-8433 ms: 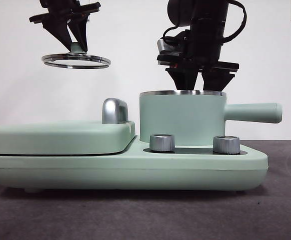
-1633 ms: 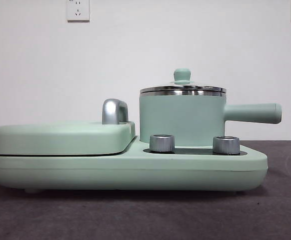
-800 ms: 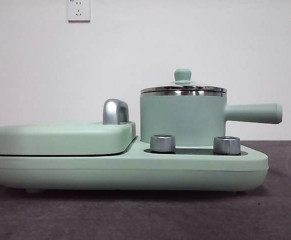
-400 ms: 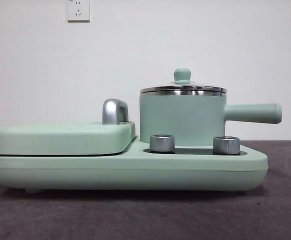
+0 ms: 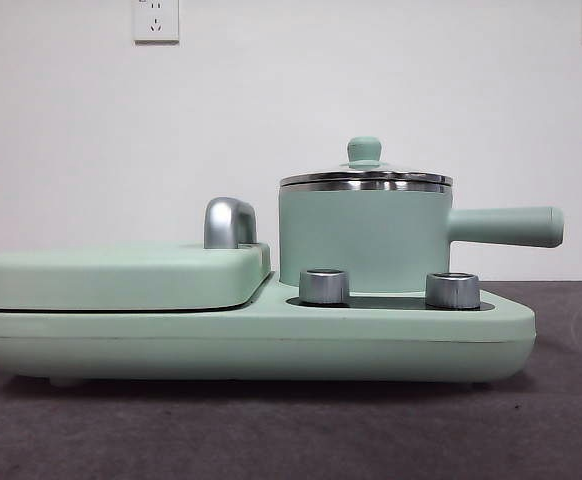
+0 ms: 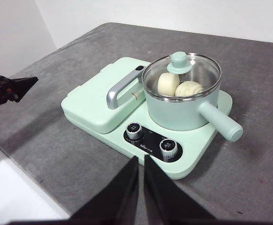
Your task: Put the buns in a small steamer
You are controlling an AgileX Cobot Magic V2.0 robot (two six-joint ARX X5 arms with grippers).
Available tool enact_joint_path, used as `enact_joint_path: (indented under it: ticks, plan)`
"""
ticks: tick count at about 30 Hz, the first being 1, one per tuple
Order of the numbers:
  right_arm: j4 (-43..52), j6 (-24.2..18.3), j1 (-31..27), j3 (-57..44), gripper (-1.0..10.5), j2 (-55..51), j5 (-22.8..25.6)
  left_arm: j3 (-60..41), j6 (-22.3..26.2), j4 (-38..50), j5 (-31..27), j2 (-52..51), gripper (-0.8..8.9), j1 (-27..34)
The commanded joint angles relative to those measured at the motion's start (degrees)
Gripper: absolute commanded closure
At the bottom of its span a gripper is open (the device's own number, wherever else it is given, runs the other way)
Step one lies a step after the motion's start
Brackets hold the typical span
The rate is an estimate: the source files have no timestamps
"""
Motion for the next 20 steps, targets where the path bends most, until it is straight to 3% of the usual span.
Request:
enact_joint_path:
  ticks: [1,20]
  plan:
    - [0.6,-0.2,0.4,0.4,9.3,0.2,0.0,-1.1,0.8,-2.5,-2.7,-0.2,7.93,0.3]
    - [0.6,-0.2,0.4,0.4,9.3,0.2,0.0,-1.1,1.4,-2.5,-3.3,-0.2,7.93,0.3]
